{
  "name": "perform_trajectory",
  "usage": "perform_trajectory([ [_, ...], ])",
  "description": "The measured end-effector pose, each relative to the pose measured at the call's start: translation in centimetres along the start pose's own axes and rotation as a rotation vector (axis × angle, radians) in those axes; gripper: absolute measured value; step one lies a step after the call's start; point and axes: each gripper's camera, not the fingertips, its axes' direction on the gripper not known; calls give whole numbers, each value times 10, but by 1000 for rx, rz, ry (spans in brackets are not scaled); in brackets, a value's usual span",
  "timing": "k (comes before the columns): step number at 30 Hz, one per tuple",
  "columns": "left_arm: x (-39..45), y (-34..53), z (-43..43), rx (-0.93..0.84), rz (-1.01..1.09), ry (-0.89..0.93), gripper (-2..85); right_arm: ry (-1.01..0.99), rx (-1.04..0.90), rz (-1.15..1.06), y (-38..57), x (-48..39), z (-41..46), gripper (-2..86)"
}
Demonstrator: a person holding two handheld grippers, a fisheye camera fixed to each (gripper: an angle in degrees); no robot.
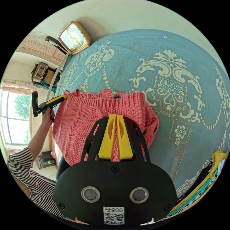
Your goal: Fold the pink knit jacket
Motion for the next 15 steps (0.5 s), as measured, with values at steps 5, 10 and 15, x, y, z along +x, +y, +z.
perform_trajectory([
  [5, 6, 6, -30, 81, 11, 26, 18, 51, 47, -41, 5, -24, -19, 12],
  [10, 8, 23, -58, 140, 0, 26, 47, 88, 170, -39, 30, -33, -57, 48],
  [15, -20, 33, -60, 122, -95, 58, 67, 155, 270, 56, 45, -15, -84, 78],
])
